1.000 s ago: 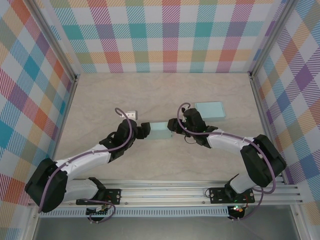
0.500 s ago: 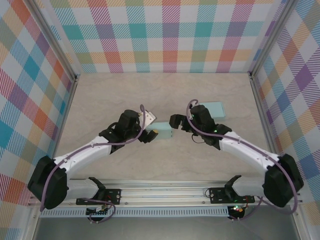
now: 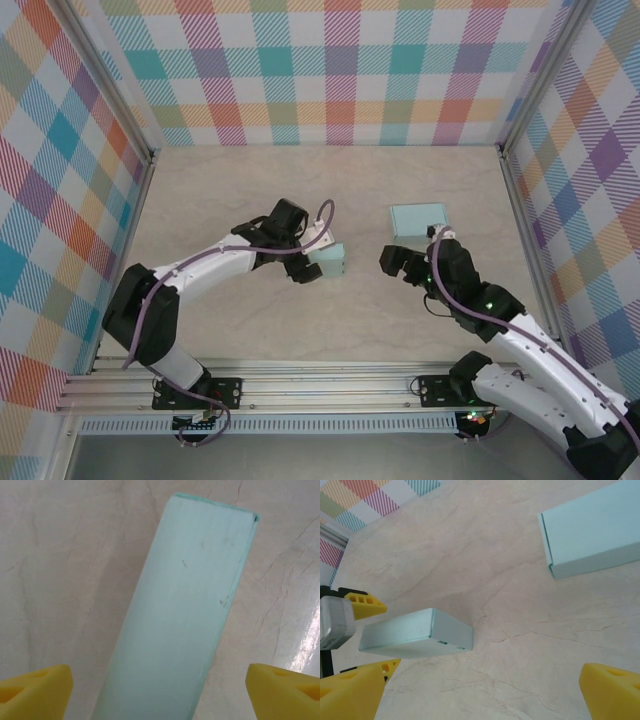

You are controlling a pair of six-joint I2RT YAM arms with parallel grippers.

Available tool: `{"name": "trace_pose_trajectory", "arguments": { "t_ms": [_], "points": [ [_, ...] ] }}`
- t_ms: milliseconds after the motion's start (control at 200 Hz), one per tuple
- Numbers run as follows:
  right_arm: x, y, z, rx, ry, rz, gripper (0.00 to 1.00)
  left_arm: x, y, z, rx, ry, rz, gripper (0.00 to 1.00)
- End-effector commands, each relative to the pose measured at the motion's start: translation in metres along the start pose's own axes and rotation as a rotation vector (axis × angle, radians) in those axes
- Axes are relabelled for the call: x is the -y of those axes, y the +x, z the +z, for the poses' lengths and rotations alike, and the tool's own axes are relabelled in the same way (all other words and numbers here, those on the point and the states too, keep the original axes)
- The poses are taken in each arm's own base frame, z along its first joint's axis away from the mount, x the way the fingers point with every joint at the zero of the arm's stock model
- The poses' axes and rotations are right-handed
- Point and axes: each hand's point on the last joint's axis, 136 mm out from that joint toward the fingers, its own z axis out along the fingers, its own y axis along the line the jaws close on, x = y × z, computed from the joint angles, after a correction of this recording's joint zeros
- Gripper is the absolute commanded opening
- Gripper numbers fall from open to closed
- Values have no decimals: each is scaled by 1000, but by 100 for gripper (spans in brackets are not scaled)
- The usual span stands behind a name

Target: Fold the paper box

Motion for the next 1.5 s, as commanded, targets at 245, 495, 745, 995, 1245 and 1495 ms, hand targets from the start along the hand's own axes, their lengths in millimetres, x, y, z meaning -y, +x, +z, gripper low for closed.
{"name": "trace_pose_trajectory", "arguments": {
  "t_ms": [245, 495, 745, 995, 1245, 1495],
  "points": [
    [32, 20, -5, -37, 111, -1, 100, -8, 17, 19, -186, -42, 59, 56],
    [33, 19, -4, -25, 114, 7, 100, -24, 6, 24, -176, -185, 113, 22],
    [36, 17, -9, 2, 118, 20, 100, -39, -28, 40, -62, -379, 299, 23],
    [40, 10, -22, 39, 118, 33, 100, -46, -52, 77, -5, -464, 461, 24],
    [47, 8, -34, 67, 124, 44, 100, -45, -55, 104, -13, -471, 569, 32],
    [45, 6, -37, 75, 113, 38, 100, -41, -54, 90, 11, -455, 503, 78]
  ]
}}
